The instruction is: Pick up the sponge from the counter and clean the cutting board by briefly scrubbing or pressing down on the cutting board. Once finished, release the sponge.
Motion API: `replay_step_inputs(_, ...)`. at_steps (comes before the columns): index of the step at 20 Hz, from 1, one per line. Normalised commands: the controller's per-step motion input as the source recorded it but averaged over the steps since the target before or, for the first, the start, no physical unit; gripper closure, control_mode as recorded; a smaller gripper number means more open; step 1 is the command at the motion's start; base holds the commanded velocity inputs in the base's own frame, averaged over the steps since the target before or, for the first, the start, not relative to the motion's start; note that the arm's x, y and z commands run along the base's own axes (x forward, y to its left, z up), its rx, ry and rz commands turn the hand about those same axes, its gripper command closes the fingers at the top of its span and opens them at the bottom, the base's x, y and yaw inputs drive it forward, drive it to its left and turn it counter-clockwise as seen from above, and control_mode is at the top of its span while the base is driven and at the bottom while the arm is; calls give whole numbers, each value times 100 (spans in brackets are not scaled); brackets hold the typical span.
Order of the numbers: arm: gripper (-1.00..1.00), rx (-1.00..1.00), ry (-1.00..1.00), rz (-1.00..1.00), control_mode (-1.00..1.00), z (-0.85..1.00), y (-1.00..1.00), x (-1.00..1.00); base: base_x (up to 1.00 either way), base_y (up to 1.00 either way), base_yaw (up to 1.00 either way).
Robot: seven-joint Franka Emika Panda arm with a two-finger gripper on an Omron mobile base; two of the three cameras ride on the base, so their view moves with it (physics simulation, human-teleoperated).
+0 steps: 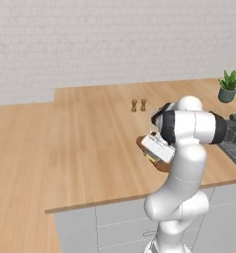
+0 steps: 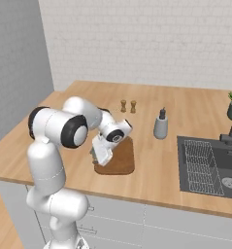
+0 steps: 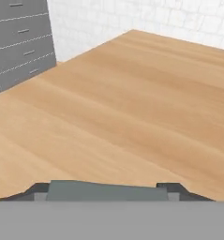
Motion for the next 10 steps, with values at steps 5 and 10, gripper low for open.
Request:
replay_step_inputs(5, 100, 10, 0, 24, -100, -32, 100, -30, 0, 0, 0)
replay_step_inputs(10, 100, 6, 0, 26, -100, -62, 100, -31, 0, 0, 0)
